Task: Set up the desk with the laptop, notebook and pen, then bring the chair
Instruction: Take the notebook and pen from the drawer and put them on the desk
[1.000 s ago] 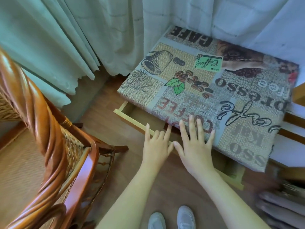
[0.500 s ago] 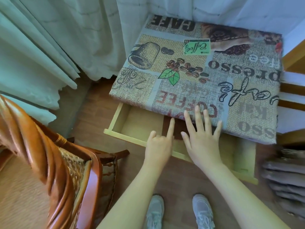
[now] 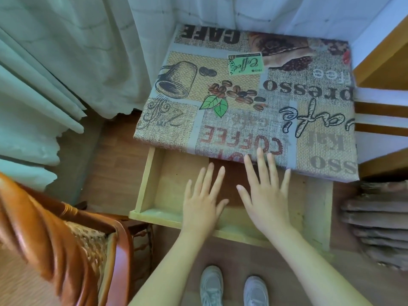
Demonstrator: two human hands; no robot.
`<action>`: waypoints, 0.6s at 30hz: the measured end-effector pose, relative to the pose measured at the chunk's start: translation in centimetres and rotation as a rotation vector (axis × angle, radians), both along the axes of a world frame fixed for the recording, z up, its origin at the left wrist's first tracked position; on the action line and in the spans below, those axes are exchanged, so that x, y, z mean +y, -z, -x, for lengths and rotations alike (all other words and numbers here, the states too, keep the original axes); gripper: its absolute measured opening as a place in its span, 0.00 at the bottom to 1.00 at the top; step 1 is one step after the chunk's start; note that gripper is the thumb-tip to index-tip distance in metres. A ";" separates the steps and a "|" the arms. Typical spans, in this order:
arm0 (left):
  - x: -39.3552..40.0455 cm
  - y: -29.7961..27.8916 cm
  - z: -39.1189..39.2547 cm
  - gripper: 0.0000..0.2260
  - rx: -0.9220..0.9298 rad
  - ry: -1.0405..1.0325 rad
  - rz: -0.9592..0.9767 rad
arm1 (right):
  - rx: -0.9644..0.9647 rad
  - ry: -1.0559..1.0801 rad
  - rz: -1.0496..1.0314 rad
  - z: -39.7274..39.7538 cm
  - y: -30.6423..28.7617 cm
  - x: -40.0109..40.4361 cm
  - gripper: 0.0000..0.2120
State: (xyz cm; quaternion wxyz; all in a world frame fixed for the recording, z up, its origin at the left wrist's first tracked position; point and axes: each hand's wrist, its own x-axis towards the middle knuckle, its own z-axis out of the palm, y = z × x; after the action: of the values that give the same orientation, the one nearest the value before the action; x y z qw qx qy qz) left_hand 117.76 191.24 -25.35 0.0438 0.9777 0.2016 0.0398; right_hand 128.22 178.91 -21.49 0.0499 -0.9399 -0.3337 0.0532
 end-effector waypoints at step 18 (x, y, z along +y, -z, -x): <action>0.1 3.0 -4.1 0.46 0.404 -0.198 0.527 | 0.482 0.233 -0.018 -0.5 6.4 -2.4 0.39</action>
State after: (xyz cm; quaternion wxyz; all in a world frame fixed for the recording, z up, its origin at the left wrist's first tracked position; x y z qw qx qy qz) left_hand 121.87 191.30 -28.30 0.2498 0.8967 0.3034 -0.2037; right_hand 128.69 176.47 -27.84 0.1422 -0.9317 -0.2021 0.2663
